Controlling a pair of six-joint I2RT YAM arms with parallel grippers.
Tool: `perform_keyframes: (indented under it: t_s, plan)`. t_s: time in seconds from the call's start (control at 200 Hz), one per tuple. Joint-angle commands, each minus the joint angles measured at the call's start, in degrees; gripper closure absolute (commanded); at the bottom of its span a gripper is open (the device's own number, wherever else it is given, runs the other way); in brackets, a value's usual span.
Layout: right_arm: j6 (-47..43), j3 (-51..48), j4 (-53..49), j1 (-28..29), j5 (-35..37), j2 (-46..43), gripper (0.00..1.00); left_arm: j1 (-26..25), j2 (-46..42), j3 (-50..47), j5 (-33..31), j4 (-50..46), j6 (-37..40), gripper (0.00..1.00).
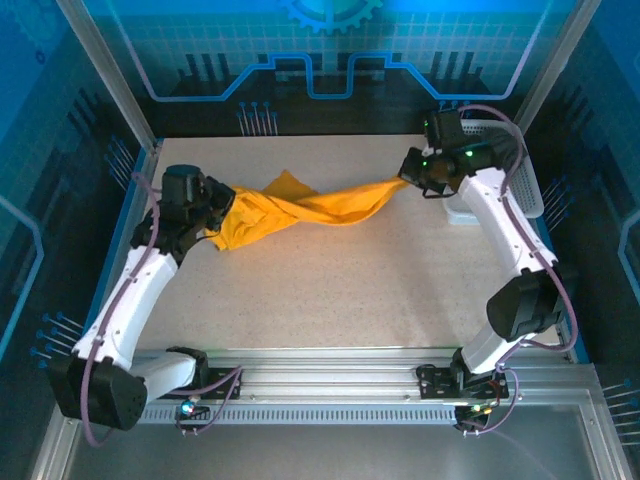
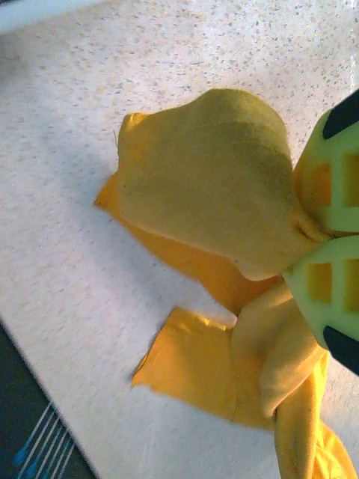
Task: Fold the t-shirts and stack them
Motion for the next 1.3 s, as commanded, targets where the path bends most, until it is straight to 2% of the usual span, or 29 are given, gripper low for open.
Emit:
perform_keyframes:
  t_s: [0.0, 0.19, 0.44, 0.515, 0.63, 0.69, 0.755, 0.8, 0.875, 0.96, 1.115, 1.296]
  plan:
    - [2.62, 4.82, -6.36, -1.69, -0.13, 0.16, 1.0, 1.65, -4.26, 0.48, -3.4, -4.35, -1.63, 1.0]
    - [5.75, 1.36, -5.34, -1.58, 0.79, -7.15, 1.0, 4.64, -13.43, -1.79, -5.42, -5.47, -1.12, 1.0]
    - [8.23, -10.81, 0.54, -1.28, 2.28, -19.87, 1.0, 5.9, -16.9, -6.04, -3.95, -6.36, -0.58, 1.0]
    - [9.01, -12.56, 3.27, -1.58, 2.2, -18.6, 1.0, 5.95, -16.77, -8.2, -3.8, -5.91, -0.84, 1.0]
    - [6.61, -7.69, 4.75, -1.46, -0.61, -6.11, 1.0, 5.95, -15.12, -10.64, -3.2, -4.24, -0.73, 1.0]
    - [5.47, -4.75, 4.47, -1.54, -1.34, 1.55, 0.92, 5.9, -13.46, -11.18, -2.09, -3.36, -0.57, 1.0]
    - [4.27, -2.33, 3.73, -2.14, -2.5, 8.59, 0.7, 5.9, -11.69, -11.46, -0.74, -3.02, -0.51, 1.0]
    - [3.27, -0.96, 2.28, -2.2, -1.74, 11.69, 0.59, 5.86, -10.93, -11.49, 0.1, -2.84, -0.28, 1.0]
    - [2.33, -1.86, 1.61, -2.19, -0.8, 12.42, 0.47, 5.86, -10.33, -12.02, 1.32, -2.63, -0.31, 1.0]
    - [2.06, -8.92, 3.1, -1.95, -0.42, 7.8, 0.36, 5.86, -10.33, -12.97, 2.86, -2.49, -0.35, 1.0]
    - [3.02, -25.31, 2.89, -0.26, -0.08, -2.96, 0.34, 5.86, -11.18, -14.98, 4.04, -3.08, -1.05, 1.0]
    - [7.53, -42.65, 3.12, 7.35, -0.32, -12.31, 0.34, 5.82, -10.34, -14.76, 4.69, -3.29, -0.99, 1.0]
